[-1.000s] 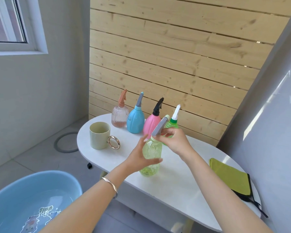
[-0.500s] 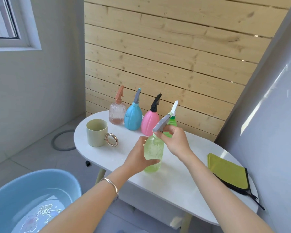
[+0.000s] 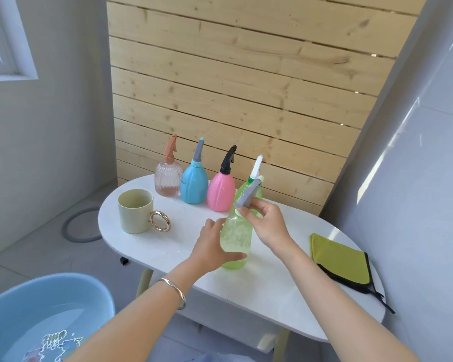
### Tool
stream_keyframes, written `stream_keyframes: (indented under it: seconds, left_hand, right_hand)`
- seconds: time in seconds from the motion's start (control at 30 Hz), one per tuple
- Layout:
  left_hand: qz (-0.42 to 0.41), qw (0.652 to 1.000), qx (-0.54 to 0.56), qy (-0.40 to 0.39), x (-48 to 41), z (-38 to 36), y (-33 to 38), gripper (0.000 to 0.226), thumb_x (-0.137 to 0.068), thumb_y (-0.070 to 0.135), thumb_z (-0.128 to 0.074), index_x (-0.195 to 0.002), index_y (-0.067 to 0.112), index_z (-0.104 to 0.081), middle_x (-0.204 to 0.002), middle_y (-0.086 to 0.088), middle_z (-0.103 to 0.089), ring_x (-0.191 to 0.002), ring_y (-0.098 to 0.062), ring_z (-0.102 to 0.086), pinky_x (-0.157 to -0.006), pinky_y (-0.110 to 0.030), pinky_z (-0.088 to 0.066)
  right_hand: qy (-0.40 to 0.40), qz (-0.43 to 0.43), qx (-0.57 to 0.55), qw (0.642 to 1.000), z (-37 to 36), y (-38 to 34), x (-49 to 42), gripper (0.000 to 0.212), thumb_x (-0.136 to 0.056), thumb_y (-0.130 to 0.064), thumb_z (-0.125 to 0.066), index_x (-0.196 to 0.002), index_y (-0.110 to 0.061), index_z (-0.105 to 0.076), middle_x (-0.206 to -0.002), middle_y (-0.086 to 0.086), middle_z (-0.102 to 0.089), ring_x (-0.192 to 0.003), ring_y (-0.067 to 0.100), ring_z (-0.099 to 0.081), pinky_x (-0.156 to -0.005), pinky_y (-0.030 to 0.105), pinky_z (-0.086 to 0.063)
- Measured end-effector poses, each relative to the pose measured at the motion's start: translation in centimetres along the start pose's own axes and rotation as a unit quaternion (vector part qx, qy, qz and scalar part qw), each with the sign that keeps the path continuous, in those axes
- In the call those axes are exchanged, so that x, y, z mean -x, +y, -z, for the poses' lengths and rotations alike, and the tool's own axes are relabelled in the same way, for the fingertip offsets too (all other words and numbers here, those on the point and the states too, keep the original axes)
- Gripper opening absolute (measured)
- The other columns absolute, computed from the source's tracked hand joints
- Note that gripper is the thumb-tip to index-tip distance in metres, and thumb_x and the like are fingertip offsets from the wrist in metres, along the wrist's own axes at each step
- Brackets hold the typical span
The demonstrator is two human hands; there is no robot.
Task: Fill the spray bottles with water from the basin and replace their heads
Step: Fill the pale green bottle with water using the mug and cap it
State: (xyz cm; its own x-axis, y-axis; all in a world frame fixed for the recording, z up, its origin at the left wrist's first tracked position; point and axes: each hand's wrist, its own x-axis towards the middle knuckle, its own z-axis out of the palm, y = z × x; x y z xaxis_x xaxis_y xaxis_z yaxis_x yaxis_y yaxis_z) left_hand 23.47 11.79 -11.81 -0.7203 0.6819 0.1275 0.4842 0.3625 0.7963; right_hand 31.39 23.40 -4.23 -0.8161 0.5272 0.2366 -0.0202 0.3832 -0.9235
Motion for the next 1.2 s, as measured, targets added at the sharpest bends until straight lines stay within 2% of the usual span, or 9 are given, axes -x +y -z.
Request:
stream_keyframes:
  seconds: [0.07, 0.13, 0.3, 0.43, 0.6, 0.67, 0.8, 1.0, 1.2]
  left_hand:
    - [-0.004, 0.997, -0.052, 0.052, 0.2, -1.2, 0.6, 0.088, -0.059, 0.050, -0.087, -0.127, 0.015, -0.043, -0.108, 0.001, -0.035, -0.111, -0.021, -0.040, -0.095, -0.032, -0.041]
    - [-0.015, 0.998, -0.024, 0.061, 0.2, -2.0, 0.9, 0.090, -0.060, 0.049, -0.087, -0.126, 0.011, -0.039, -0.110, 0.001, -0.031, -0.114, -0.019, -0.037, -0.098, -0.028, -0.037]
    - [-0.013, 0.987, 0.134, -0.085, 0.0, -1.0, 0.1, 0.083, -0.071, 0.024, -0.083, -0.128, 0.023, -0.022, -0.124, 0.003, -0.049, -0.117, -0.016, -0.052, -0.090, -0.027, -0.046]
    - [0.000, 0.998, 0.069, -0.006, 0.0, -1.5, 0.2, 0.082, -0.063, 0.041, -0.088, -0.129, 0.025, -0.042, -0.113, 0.005, -0.048, -0.106, -0.013, -0.049, -0.087, -0.026, -0.044]
    - [0.017, 0.997, 0.053, 0.052, 0.3, -3.9, 1.6, 0.084, -0.060, 0.043, -0.088, -0.126, 0.017, -0.042, -0.109, 0.001, -0.035, -0.112, -0.016, -0.039, -0.096, -0.031, -0.041]
    - [0.009, 0.995, 0.097, 0.007, 0.2, -3.5, 1.2, 0.083, -0.062, 0.031, -0.089, -0.126, 0.017, -0.039, -0.117, 0.002, -0.038, -0.118, -0.015, -0.040, -0.099, -0.031, -0.042]
    - [-0.011, 0.992, 0.101, -0.072, -0.1, -2.2, 0.4, 0.078, -0.066, 0.021, -0.088, -0.124, 0.021, -0.036, -0.110, 0.010, -0.054, -0.106, -0.017, -0.056, -0.077, -0.024, -0.046]
    - [-0.010, 0.996, 0.093, -0.006, 0.0, -3.7, 0.1, 0.079, -0.061, 0.036, -0.088, -0.125, 0.026, -0.044, -0.117, 0.008, -0.053, -0.109, -0.014, -0.054, -0.091, -0.036, -0.048]
    - [-0.008, 0.994, 0.064, 0.091, 1.1, -5.2, 1.0, 0.074, -0.065, 0.038, -0.085, -0.125, 0.021, -0.045, -0.110, 0.006, -0.051, -0.106, -0.016, -0.052, -0.085, -0.039, -0.048]
  right_hand:
    - [0.039, 0.008, 0.004, 0.999, 0.0, 0.0, 0.1, 0.015, -0.080, -0.026, -0.075, -0.094, -0.024, -0.072, -0.094, -0.013, -0.072, -0.092, -0.003, -0.064, -0.084, 0.015, -0.047]
    - [0.047, 0.017, 0.007, 0.999, 0.1, 0.3, 0.2, 0.013, -0.079, -0.027, -0.075, -0.092, -0.027, -0.071, -0.091, -0.015, -0.072, -0.089, -0.005, -0.063, -0.081, 0.010, -0.046]
    - [-0.022, -0.008, -0.004, 1.000, 1.2, 0.7, -0.3, 0.021, -0.088, -0.021, -0.066, -0.108, -0.016, -0.070, -0.104, -0.009, -0.070, -0.094, -0.009, -0.061, -0.078, 0.005, -0.041]
    - [-0.013, -0.012, -0.014, 1.000, 1.8, 0.9, -0.2, 0.022, -0.086, -0.019, -0.068, -0.107, -0.014, -0.071, -0.103, -0.009, -0.070, -0.091, -0.011, -0.061, -0.075, 0.002, -0.041]
    - [0.011, -0.014, -0.019, 1.000, 2.3, 1.3, 0.1, 0.026, -0.085, -0.019, -0.069, -0.110, -0.013, -0.069, -0.106, -0.008, -0.069, -0.094, -0.015, -0.059, -0.080, 0.002, -0.042]
    - [0.005, -0.013, -0.016, 1.000, 2.4, 1.3, 0.1, 0.027, -0.086, -0.018, -0.067, -0.112, -0.010, -0.069, -0.107, -0.008, -0.069, -0.092, -0.017, -0.059, -0.079, 0.001, -0.041]
    - [0.006, -0.020, -0.028, 0.999, 2.3, 1.3, 0.2, 0.026, -0.087, -0.017, -0.067, -0.112, -0.011, -0.069, -0.108, -0.007, -0.069, -0.095, -0.012, -0.061, -0.086, 0.009, -0.045]
    - [0.067, -0.005, -0.052, 0.996, 1.4, 1.8, 0.8, 0.024, -0.087, -0.022, -0.066, -0.111, -0.020, -0.069, -0.108, -0.013, -0.069, -0.102, -0.009, -0.059, -0.084, 0.006, -0.042]
    - [0.104, 0.000, -0.045, 0.994, 0.8, 1.9, 0.9, 0.028, -0.087, -0.026, -0.067, -0.114, -0.020, -0.068, -0.108, -0.015, -0.069, -0.106, -0.001, -0.060, -0.090, 0.016, -0.043]
